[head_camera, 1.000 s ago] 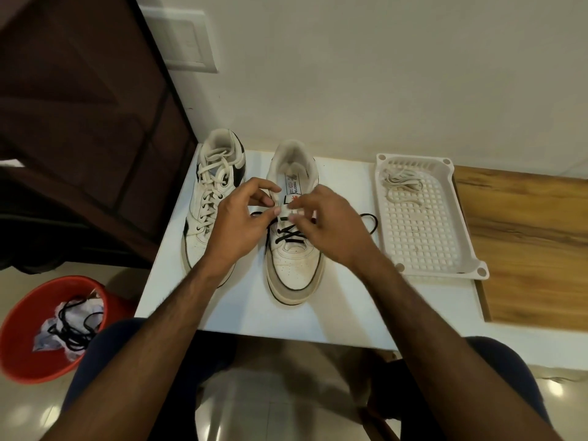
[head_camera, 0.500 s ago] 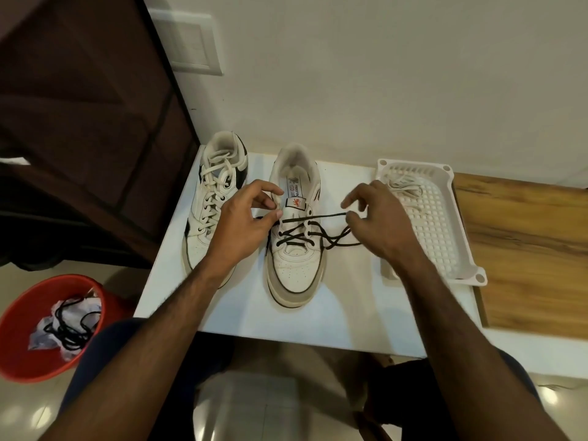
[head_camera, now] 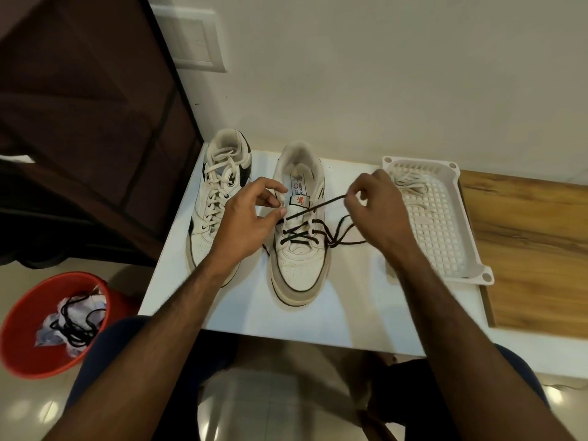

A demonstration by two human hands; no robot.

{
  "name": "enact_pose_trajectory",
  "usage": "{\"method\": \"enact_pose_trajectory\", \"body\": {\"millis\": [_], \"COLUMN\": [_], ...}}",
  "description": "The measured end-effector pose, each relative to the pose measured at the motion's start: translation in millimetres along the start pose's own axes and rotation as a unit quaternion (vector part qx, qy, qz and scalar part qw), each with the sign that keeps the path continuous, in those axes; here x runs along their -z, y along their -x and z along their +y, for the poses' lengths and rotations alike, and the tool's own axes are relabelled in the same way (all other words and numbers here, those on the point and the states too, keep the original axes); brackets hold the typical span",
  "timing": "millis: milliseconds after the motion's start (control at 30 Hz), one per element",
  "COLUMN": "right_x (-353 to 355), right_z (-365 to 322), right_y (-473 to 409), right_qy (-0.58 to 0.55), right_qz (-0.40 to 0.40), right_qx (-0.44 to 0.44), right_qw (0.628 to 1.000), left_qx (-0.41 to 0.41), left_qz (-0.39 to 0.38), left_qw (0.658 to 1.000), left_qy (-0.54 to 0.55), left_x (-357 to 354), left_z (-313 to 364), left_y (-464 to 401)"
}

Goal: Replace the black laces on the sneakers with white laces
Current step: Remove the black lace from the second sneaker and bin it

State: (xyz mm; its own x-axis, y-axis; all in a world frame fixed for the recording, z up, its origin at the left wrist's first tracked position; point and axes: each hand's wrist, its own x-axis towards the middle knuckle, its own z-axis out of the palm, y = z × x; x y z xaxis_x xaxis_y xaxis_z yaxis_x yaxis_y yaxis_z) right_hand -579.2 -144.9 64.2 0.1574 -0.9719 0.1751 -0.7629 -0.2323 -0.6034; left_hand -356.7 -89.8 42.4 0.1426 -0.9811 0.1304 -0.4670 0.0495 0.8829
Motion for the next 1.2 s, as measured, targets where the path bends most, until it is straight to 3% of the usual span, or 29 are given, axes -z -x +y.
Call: {"method": "enact_pose_trajectory", "body": {"millis": [100,233,400,533,667,767,867,933,1067,1133,1200], "right_x": [10,-11,-47,-38,-3,17,25,23,14,14,11], "right_z": [15,-14,-34,-25,-4,14,24,25,24,23,15], "right_y": [5,14,17,10,1,2,3,5,8,5,4], "right_qy": [0.032,-0.027,0.077,0.019,-0.039,0.028,0.118,0.198,0.338,0.289,0.097], "right_qz": [0.016,-0.021,-0.098,-0.083,0.002,0.018,-0.043,-0.091,-0.087,-0.07,-0.079], "right_qx": [-0.021,0.095,0.152,0.107,-0.015,-0.086,-0.114,-0.117,-0.112,-0.075,-0.008], "right_qw": [0.999,0.995,0.981,0.991,0.999,0.996,0.986,0.969,0.93,0.952,0.992], "left_qx": [-0.004,-0.006,-0.011,-0.014,-0.011,-0.017,-0.041,-0.091,-0.181,-0.178,-0.162], "left_qz": [-0.001,0.001,0.0,-0.002,-0.002,0.0,-0.007,-0.004,0.012,0.002,-0.007], "left_qw": [1.0,1.0,1.0,1.0,1.0,1.0,0.998,0.99,0.949,0.938,0.931], "left_qy": [-0.007,-0.006,-0.013,-0.02,-0.015,-0.018,-0.037,-0.103,-0.256,-0.298,-0.327], "left_x": [0,-1,-1,-1,0,-1,-3,-6,-16,-19,-21], "left_z": [0,0,0,-1,0,-1,-5,-7,-7,-5,-6], "left_y": [1,2,1,0,0,0,2,4,8,9,10]}}
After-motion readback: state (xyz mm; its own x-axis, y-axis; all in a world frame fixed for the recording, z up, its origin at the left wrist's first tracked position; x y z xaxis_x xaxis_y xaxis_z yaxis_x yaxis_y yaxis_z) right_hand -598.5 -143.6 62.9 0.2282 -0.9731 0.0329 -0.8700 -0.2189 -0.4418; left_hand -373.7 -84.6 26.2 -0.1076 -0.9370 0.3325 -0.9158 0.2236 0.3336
